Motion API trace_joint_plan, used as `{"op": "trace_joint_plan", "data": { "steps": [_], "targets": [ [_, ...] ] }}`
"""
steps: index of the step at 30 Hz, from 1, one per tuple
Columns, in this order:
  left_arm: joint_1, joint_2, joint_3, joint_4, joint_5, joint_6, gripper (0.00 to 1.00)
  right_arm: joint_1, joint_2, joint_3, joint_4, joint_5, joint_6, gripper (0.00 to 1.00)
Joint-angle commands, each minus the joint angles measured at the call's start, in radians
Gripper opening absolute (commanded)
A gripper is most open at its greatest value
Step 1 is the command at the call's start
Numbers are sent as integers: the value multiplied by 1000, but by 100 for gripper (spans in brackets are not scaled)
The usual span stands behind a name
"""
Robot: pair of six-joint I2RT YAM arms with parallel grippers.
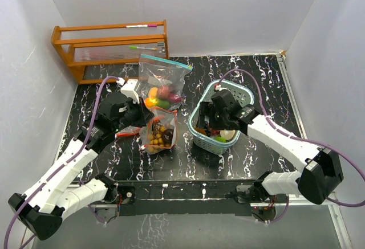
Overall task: Place the food in the zip-top bag and seal the zipper
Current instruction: Pick up the fake fruit from the bin.
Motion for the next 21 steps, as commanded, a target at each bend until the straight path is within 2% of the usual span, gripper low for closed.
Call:
{"op": "trace_joint_plan", "data": {
  "steps": [1,7,13,16,21],
  "targets": [
    [-2,-35,-14,-3,-7,6,0,-9,15,-22,117,-98,-35,92],
    [-2,-46,-19,-14,-15,6,0,-11,37,-105,211,-160,-30,88],
    [-3,-47,-19,-17,-15,7,0,-10,67,-146,237,-175,-36,79],
    [-3,-46,-23,-13,-14,6,0,-13,68,-165,254,-176,-36,69],
    [-3,-49,-28,-9,-16,3,0,-34,45,-150,240,-172,-44,38]
  ]
}}
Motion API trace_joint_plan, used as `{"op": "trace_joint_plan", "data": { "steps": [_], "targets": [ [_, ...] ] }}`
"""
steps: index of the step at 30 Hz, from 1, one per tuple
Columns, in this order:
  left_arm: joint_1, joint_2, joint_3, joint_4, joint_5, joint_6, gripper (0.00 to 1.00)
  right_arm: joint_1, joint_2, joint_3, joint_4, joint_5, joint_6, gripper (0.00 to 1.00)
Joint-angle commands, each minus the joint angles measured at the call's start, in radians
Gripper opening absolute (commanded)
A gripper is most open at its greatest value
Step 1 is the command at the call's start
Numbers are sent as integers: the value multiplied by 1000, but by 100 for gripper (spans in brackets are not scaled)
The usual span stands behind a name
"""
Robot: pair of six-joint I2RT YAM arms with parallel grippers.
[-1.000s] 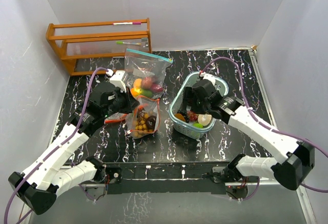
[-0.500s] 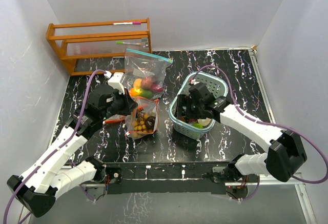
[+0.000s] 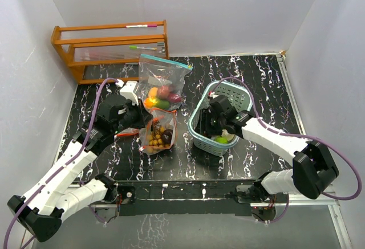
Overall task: Place the food in the zip-top bag and seal the zipper
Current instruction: Pick up the fake fruit from the bin.
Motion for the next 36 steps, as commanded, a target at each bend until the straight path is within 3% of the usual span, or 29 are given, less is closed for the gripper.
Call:
{"op": "trace_joint_plan", "data": {
  "steps": [1,5,7,20,29,34,36],
  "targets": [
    [-2,-23,-9,3,-12,3,0,-28,-28,9,4,31,-25,31],
    [-2,-26,-10,2,-19,4,0,-58,-70,50,-41,61,-41,14],
    [-3,-27,-12,2,-21,5,0,-69,-87,77,-70,81,-56,11],
    [-2,-25,-17,5,-24,5,0,-93,-154,189,-187,234,-88,8],
    [-3,26,-34,68,6,0,0,-93,-198,411,-200,30,-133,8],
    [-2,67,-16,104,26,-4,0,-76,-158,441,-95,-190,-109,8],
    [-2,81,-5,108,29,-1,0,-15,-139,426,-28,-180,-91,8]
  ]
}}
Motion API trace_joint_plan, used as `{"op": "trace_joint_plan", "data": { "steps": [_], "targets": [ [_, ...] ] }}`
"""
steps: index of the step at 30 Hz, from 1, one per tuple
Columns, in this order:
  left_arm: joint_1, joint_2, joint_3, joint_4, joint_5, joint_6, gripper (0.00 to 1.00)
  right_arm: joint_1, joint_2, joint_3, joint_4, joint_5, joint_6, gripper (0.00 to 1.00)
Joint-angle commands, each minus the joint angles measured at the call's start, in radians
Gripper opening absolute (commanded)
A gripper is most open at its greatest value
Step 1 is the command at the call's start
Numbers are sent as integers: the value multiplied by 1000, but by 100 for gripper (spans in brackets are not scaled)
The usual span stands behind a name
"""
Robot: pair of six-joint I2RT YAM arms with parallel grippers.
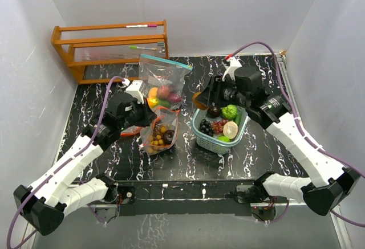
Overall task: Place the food in the zip-top bag and seal the zipper
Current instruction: Place the fake fruit in the zipper food storage bag.
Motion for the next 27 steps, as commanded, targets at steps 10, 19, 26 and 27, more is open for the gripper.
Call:
{"op": "trace_joint_plan", "data": {
  "steps": [10,19,26,27],
  "targets": [
    [-3,16,46,15,13,2,0,313,171,-36,316,-39,75,8],
    [-3,-6,53,-1,12,-1,0,364,281,-43,371,88,87,44],
    [-2,-21,54,-20,-5,5,0,368,283,-8,341,168,59,80],
    [-2,-23,53,-21,-7,6,0,368,275,-5,328,177,52,82]
  ]
}}
